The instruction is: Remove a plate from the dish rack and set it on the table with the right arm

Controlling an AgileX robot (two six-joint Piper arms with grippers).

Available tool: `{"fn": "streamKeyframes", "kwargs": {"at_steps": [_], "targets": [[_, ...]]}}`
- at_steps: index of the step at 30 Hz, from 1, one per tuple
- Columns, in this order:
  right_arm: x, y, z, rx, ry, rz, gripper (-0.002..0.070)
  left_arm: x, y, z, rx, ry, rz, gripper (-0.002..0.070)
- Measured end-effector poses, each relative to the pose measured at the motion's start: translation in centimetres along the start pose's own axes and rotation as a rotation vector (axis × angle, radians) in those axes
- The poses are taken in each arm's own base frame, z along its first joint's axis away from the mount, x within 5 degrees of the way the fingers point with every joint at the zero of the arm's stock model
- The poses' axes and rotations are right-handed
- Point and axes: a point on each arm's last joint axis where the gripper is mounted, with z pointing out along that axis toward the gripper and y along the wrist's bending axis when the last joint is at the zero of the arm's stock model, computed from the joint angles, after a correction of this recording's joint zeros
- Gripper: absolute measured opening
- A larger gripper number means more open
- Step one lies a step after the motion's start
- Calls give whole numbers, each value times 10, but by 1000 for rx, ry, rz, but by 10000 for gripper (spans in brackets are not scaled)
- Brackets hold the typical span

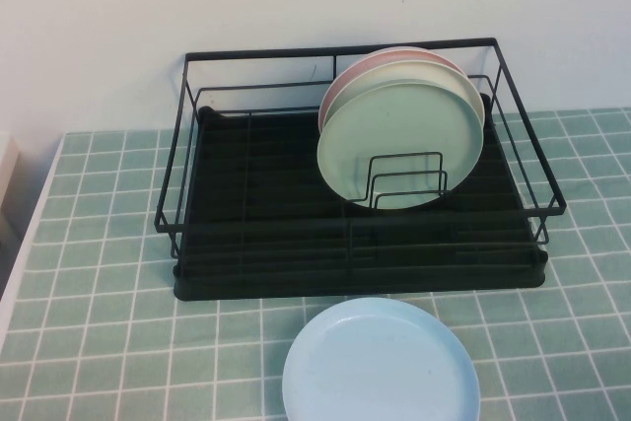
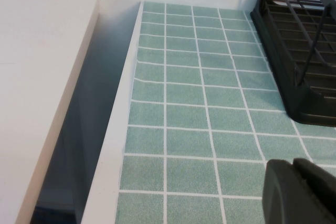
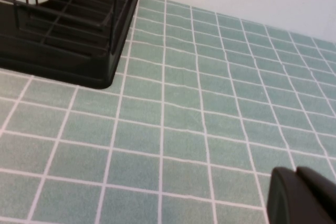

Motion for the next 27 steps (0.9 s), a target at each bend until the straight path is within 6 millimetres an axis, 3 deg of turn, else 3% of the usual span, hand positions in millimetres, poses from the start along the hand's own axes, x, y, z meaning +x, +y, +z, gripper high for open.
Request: {"fn": "streamKeyframes", "kwargs": {"at_steps": [7, 11, 15, 18, 21, 27], "targets": [[-1, 2, 0, -26, -5, 63, -1, 0, 0, 0, 0, 0, 0, -4], [-3, 8, 0, -88, -19, 217, -1, 0, 0, 0, 0, 0, 0, -3], [-9, 20, -2, -249, -36, 650, -1, 0, 0, 0, 0, 0, 0, -3], [-14, 24, -4, -319, -53, 838, -1, 0, 0, 0, 0, 0, 0, -3], [-17, 25, -5, -348, -64, 916, -1, 0, 0, 0, 0, 0, 0, -3], [-19, 24, -5, -345, -88, 907, -1, 0, 0, 0, 0, 0, 0, -3]]}}
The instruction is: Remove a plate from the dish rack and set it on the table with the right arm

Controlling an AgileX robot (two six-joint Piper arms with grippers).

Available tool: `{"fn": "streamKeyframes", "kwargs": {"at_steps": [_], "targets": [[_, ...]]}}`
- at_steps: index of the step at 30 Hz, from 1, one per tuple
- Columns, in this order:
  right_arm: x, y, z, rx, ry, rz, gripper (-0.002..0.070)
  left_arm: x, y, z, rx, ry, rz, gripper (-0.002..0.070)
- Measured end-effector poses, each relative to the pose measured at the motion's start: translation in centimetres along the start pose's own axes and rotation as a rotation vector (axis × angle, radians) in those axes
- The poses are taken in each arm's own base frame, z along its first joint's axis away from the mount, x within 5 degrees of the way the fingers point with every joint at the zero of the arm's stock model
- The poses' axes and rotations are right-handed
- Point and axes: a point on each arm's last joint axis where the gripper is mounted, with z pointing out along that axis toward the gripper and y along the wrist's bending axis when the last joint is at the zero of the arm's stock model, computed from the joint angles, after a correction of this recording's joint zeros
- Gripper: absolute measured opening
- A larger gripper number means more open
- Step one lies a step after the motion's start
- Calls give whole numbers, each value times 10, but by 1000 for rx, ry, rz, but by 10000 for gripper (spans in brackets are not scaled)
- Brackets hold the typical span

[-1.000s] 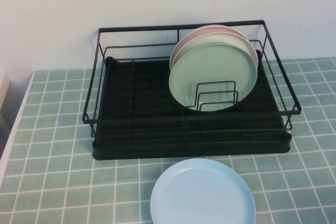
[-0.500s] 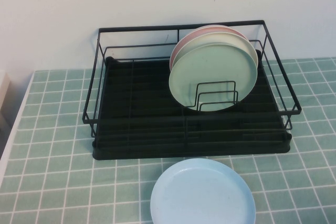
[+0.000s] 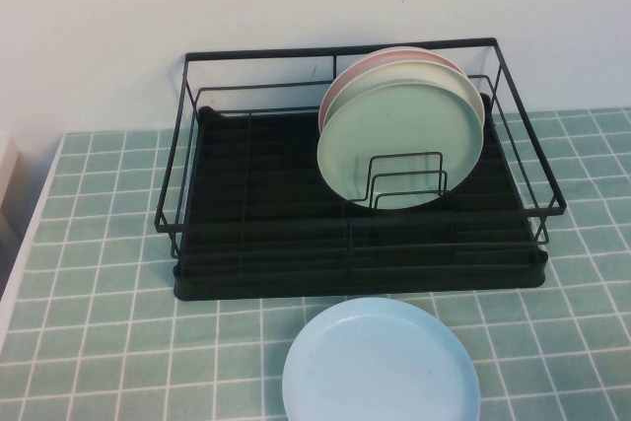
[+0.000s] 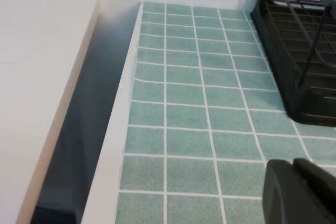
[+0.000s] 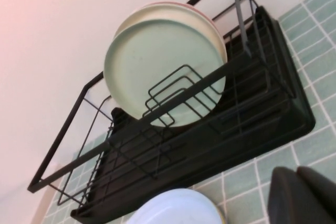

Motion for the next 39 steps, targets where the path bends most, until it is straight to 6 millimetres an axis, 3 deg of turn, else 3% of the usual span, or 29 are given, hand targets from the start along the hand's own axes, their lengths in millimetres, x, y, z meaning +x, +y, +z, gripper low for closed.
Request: {"fn": "streamKeyframes", "kwargs": {"at_steps": [9, 12, 17, 24, 33, 39], "targets": [[-1, 0, 0, -1, -5, -105, -1, 0, 0, 0, 0, 0, 0, -3], [-12, 15, -2, -27, 24, -226, -1, 0, 0, 0, 0, 0, 0, -3], [-53, 55, 8, -78, 151, -544, -1, 0, 0, 0, 0, 0, 0, -3], [-116, 101, 58, -251, 309, -1039, -1, 0, 0, 0, 0, 0, 0, -3], [-170, 124, 142, -438, 389, -1156, -1, 0, 0, 0, 0, 0, 0, -3], [-188, 128, 200, -478, 545, -1292, -1, 0, 0, 0, 0, 0, 0, -3]]}}
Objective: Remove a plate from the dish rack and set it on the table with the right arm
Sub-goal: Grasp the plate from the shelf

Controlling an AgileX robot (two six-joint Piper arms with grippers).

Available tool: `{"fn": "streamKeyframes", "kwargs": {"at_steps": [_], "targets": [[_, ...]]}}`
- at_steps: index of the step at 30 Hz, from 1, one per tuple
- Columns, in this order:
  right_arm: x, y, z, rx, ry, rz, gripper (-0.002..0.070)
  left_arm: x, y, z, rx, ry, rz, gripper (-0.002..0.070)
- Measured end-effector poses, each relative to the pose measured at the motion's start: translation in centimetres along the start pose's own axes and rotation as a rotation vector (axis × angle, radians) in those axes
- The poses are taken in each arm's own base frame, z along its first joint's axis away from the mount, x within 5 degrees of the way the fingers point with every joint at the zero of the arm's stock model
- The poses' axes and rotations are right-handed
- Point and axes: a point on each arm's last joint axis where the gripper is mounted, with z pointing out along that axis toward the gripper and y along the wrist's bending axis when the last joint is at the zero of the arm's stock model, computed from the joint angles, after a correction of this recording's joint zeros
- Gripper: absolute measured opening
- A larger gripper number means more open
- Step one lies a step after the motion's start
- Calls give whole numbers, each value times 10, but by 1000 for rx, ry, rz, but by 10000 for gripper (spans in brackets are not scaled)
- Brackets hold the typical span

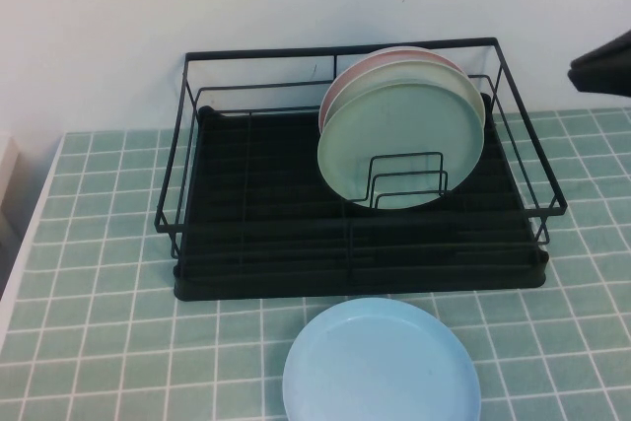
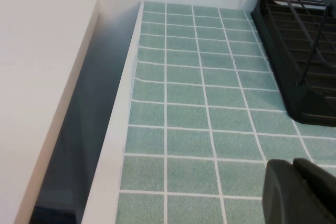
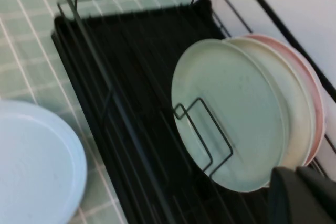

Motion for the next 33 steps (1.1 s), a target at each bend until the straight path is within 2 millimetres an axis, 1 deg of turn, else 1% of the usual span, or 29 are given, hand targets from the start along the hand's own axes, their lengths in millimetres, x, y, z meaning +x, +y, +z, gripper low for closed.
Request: {"fn": "streamKeyframes", "kwargs": {"at_steps": [2, 3, 6, 7, 9, 11, 16, 18, 21, 27, 30, 33], "targets": [[-8, -7, 12, -20, 38, -58, -1, 0, 0, 0, 0, 0, 0, -3], [-12, -11, 22, -39, 71, -104, -1, 0, 0, 0, 0, 0, 0, -3], [-16, -16, 47, -76, 139, -186, -1, 0, 0, 0, 0, 0, 0, -3], [-18, -19, 59, -93, 155, -202, -1, 0, 0, 0, 0, 0, 0, -3], [-18, -23, 76, -110, 175, -217, 7, 0, 0, 0, 0, 0, 0, -3], [-17, -26, 94, -128, 185, -221, 48, 0, 0, 0, 0, 0, 0, -3], [-20, -30, 129, -137, 203, -276, 259, 0, 0, 0, 0, 0, 0, -3], [-21, -30, 140, -118, 222, -321, 312, 0, 0, 0, 0, -2, 0, -3], [-20, -31, 157, -76, 243, -379, 339, 0, 0, 0, 0, -2, 0, -3], [-17, -40, 176, 34, 244, -427, 346, 0, 0, 0, 0, -2, 0, -3], [-15, -43, 182, 71, 234, -428, 346, 0, 0, 0, 0, -2, 0, -3], [-12, -44, 186, 72, 237, -426, 346, 0, 0, 0, 0, -2, 0, -3]]}}
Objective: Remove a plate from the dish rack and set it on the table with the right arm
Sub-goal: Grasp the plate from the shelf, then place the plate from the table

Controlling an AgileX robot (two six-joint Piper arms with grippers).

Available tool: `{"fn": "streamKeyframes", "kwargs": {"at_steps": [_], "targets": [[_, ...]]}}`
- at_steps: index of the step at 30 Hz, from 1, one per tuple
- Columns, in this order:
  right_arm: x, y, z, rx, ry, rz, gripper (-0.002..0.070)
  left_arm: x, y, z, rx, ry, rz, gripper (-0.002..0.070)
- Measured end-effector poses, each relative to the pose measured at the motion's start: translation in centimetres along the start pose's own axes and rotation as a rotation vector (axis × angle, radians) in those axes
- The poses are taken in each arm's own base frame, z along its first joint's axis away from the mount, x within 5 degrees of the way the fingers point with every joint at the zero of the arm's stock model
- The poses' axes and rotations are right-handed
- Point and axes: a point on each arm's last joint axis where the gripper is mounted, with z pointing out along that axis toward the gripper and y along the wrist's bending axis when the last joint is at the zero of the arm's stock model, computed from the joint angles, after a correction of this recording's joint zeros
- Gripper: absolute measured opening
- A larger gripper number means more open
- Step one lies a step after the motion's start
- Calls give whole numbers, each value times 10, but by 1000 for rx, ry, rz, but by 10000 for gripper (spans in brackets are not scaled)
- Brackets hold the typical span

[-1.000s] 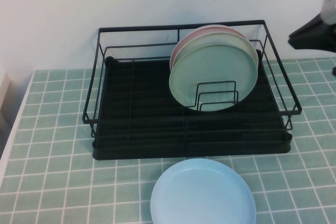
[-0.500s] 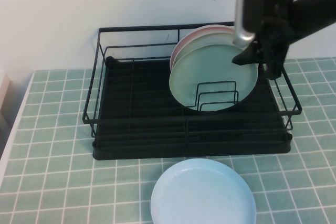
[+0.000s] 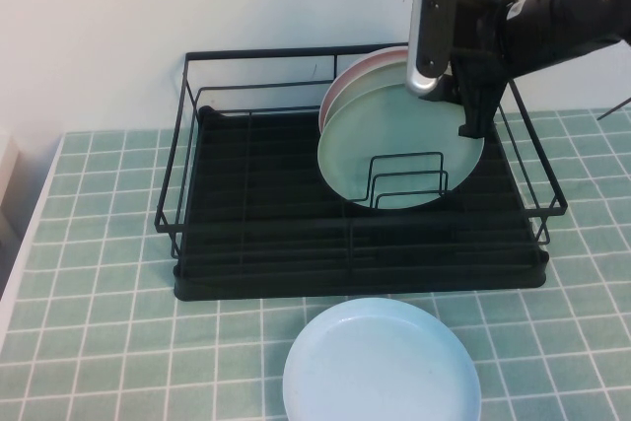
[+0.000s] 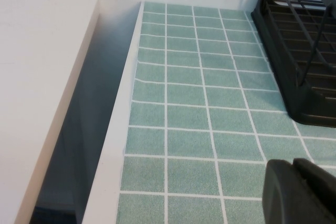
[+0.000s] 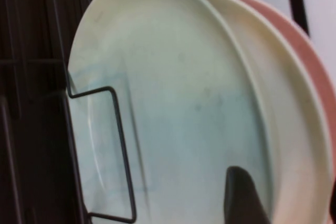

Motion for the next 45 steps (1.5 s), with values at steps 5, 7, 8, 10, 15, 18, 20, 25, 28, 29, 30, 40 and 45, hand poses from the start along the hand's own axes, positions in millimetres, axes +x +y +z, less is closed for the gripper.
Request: {"fn": "streamKeyframes", "kwargs": {"at_steps": [5, 7, 8, 10, 15, 18, 20, 25, 28, 29, 30, 40, 45], "targets": [[3, 3, 9, -17, 8, 4, 345, 0, 0, 0, 0, 0, 0, -3], [4, 4, 11, -21, 10, 5, 345, 0, 0, 0, 0, 0, 0, -3], [4, 5, 12, -22, 11, 5, 345, 0, 0, 0, 0, 0, 0, -3], [5, 5, 13, -26, 11, 7, 345, 0, 0, 0, 0, 0, 0, -3], [9, 8, 24, -27, 17, 13, 345, 0, 0, 0, 0, 0, 0, -3], [12, 9, 33, -14, 22, 17, 340, 0, 0, 0, 0, 0, 0, -3], [14, 9, 37, -3, 22, 22, 307, 0, 0, 0, 0, 0, 0, -3], [12, 10, 35, -18, 17, 64, 117, 0, 0, 0, 0, 0, 0, -3], [6, 9, 24, -35, 11, 66, 112, 0, 0, 0, 0, 0, 0, -3], [4, 8, 17, -36, 9, 62, 107, 0, 0, 0, 0, 0, 0, -3], [2, 7, 12, -34, 9, 58, 107, 0, 0, 0, 0, 0, 0, -3], [-25, -13, -91, 55, -5, 8, 106, 0, 0, 0, 0, 0, 0, -3], [-39, -11, -153, 75, -51, 181, 106, 0, 0, 0, 0, 0, 0, -3]]}}
